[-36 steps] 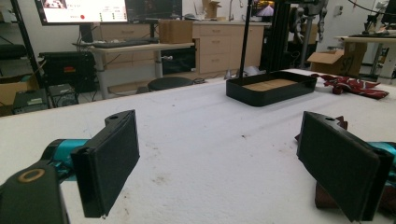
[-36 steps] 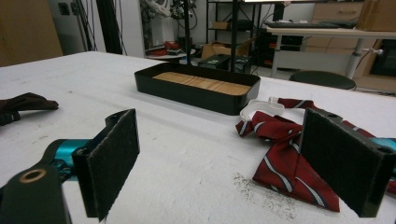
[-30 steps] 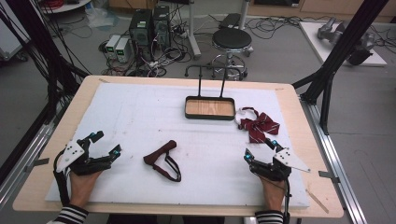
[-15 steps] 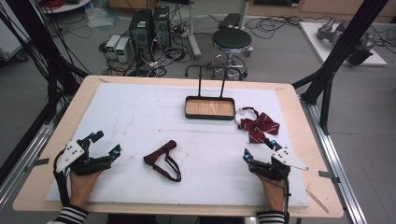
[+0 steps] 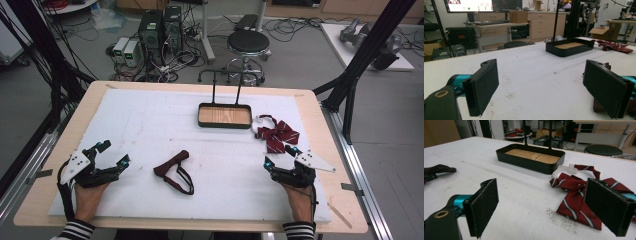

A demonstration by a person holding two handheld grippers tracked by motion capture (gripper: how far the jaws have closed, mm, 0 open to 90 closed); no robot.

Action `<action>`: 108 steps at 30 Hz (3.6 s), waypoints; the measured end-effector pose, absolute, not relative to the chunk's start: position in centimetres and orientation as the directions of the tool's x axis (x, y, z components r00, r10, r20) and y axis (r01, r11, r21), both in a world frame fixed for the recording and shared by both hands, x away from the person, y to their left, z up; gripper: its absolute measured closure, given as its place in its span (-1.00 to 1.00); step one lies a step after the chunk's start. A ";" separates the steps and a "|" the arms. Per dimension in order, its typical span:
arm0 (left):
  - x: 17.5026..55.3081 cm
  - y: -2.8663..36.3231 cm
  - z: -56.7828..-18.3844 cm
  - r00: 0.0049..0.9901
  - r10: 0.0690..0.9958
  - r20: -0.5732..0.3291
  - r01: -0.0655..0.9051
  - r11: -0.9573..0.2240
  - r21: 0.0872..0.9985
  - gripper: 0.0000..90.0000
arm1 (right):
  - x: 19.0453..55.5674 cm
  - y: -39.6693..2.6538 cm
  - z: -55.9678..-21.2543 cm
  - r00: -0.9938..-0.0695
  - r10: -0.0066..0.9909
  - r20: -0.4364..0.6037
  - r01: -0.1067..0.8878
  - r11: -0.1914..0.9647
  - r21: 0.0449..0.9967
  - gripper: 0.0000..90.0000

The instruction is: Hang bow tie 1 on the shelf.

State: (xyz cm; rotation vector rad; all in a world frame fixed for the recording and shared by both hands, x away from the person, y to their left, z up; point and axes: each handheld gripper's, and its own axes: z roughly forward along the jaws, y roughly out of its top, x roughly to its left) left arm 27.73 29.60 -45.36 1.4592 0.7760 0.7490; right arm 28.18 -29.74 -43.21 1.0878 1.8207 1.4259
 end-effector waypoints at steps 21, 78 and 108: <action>27.7 29.5 -45.4 0.558 0.830 0.004 0.024 -0.021 0.999 -0.70 | 32.7 -30.9 -38.2 -0.490 0.872 0.005 0.322 0.176 0.930 -0.74; 27.7 29.5 -45.4 0.552 0.834 0.010 0.022 -0.026 0.999 -0.70 | 45.6 -31.6 -38.0 -0.471 0.880 -0.067 0.672 0.407 0.618 -0.63; 27.6 29.3 -45.4 0.552 0.834 0.021 0.017 -0.037 0.999 -0.70 | 47.3 -30.6 -41.0 -0.469 0.882 -0.046 0.758 0.429 0.491 -0.11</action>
